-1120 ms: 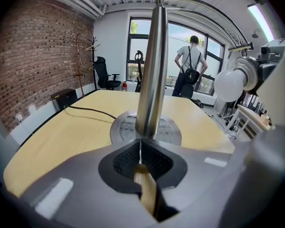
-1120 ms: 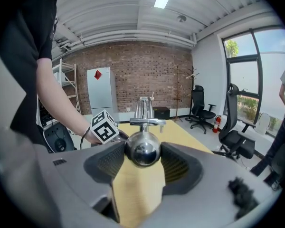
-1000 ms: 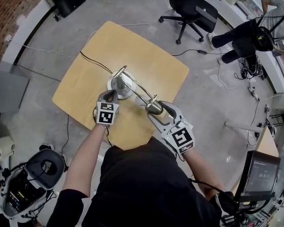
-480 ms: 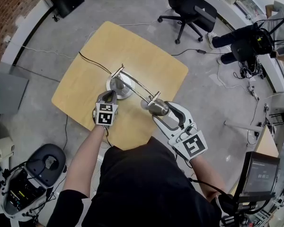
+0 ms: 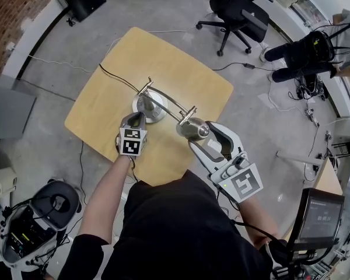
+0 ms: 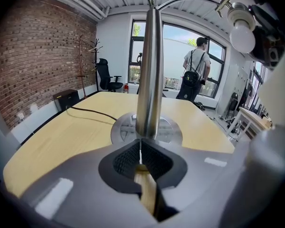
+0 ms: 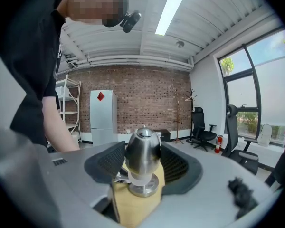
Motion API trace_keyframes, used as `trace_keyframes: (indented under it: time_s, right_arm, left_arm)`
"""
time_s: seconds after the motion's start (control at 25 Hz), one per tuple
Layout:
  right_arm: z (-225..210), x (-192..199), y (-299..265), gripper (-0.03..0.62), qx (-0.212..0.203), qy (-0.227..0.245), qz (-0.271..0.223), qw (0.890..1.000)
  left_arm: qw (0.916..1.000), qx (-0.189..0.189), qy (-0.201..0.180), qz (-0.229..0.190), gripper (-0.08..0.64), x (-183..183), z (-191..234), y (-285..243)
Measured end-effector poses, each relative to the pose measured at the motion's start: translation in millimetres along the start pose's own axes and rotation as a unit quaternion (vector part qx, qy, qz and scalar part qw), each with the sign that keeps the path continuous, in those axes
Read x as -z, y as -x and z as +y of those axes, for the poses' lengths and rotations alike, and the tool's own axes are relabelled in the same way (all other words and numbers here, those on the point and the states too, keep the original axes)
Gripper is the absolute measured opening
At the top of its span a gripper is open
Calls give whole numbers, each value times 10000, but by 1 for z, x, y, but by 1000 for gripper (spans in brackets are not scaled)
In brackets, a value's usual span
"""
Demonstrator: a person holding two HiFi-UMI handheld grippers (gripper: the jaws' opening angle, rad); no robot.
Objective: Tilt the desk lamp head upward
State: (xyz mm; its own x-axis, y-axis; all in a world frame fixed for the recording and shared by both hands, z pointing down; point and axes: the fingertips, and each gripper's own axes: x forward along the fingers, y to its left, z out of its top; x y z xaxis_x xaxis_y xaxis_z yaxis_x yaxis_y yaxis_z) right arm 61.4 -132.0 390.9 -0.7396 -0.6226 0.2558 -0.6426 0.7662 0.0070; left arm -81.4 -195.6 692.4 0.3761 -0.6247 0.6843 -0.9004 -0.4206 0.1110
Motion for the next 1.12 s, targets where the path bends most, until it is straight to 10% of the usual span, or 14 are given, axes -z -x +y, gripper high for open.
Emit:
trace_keyframes:
  time_s: [1.12]
  right_arm:
    - [-19, -85, -21, 245, -140, -40, -675, 9976]
  left_arm:
    - [10000, -48, -74, 16, 17, 6, -7, -9]
